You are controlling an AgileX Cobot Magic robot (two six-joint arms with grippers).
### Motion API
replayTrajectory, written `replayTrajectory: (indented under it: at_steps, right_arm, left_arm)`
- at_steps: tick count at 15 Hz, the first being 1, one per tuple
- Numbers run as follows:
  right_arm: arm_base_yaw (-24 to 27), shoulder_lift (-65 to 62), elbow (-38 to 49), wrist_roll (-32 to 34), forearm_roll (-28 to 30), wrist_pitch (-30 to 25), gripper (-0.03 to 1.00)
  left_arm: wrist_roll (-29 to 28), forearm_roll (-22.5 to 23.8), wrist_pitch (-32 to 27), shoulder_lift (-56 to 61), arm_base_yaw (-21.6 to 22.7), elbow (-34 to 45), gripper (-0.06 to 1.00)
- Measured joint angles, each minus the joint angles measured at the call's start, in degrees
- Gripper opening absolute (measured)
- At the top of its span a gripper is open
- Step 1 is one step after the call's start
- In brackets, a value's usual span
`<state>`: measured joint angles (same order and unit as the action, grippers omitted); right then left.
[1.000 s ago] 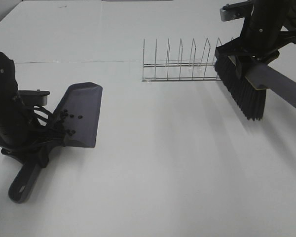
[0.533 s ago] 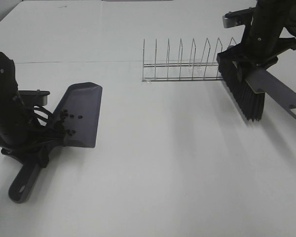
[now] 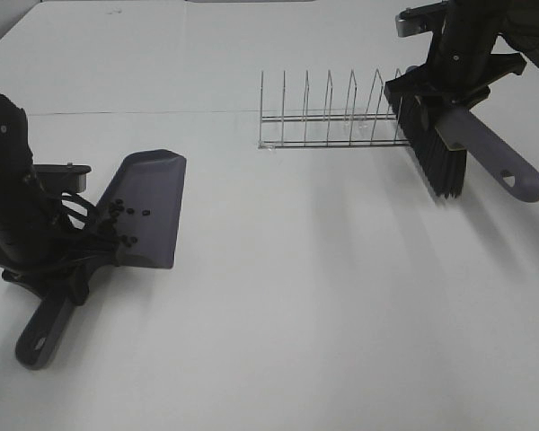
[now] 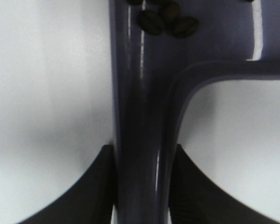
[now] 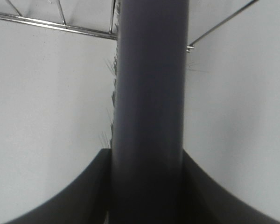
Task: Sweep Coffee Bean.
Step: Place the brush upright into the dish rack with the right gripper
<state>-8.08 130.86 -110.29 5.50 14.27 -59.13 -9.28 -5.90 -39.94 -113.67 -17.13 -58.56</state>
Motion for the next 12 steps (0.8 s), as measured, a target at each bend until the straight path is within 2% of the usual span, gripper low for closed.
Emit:
replayTrajectory:
  at_steps: [4, 7, 11, 12]
  right_arm:
    - [0.00, 6.82, -10.60, 0.00, 1.09, -3.09, 0.35]
    - [0.00, 9.80, -14.44, 0.29, 1.49, -3.72, 0.35]
    - [0.00, 10.31, -15.01, 2.12, 1.55, -2.46, 0.35]
    - [0.00, 10.31, -15.01, 3.38, 1.89, -1.89, 0.39]
  left_arm:
    - [0.00, 0.00, -0.11, 0.00, 0.00, -0.06, 0.26]
    - [0.00, 0.00, -0.23, 0.00, 0.00, -0.17, 0.26]
    - [0.00, 0.00, -0.23, 0.00, 0.00, -0.17, 0.26]
    - [0.00, 0.00, -0.23, 0.00, 0.00, -0.17, 0.26]
